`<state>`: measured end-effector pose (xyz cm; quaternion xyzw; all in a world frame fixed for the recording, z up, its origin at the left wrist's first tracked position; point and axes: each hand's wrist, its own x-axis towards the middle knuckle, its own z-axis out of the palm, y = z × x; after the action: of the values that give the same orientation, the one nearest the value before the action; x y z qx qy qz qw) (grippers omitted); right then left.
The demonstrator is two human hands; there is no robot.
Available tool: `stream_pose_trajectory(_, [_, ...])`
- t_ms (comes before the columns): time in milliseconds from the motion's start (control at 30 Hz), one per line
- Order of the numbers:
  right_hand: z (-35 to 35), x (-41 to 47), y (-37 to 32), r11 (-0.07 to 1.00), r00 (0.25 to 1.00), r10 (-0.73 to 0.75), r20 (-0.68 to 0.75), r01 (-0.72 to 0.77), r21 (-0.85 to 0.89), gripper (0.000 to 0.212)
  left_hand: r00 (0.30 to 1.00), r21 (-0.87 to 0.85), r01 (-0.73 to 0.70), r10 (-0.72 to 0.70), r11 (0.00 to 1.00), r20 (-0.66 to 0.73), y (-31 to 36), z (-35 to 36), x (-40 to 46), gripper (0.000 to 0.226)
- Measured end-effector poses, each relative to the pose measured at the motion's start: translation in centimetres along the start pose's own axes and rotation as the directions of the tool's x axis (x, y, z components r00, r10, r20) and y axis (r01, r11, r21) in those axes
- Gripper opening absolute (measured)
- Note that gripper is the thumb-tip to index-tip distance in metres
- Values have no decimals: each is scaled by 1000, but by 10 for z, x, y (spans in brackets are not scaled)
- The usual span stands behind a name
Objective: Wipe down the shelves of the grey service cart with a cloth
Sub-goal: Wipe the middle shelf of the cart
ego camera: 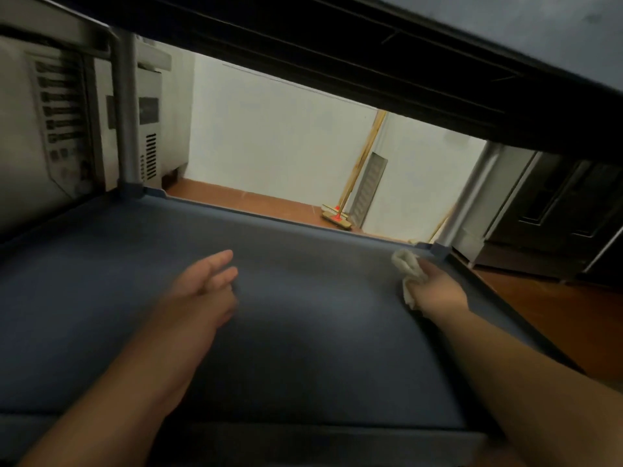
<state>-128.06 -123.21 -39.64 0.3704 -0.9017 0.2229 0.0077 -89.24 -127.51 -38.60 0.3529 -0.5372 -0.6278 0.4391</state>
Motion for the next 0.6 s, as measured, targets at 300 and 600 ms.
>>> stream_pose_trajectory(300, [74,-72,-210,902,894,-411,178,371,219,44,985,-54,-76,66,996,-158,24,-62,-4,44])
stream_pose_trajectory(600, [111,-211,-375,604,529,-792,305,604,520,22,904,-57,-173,135,983,-405,47,-129,-29,38])
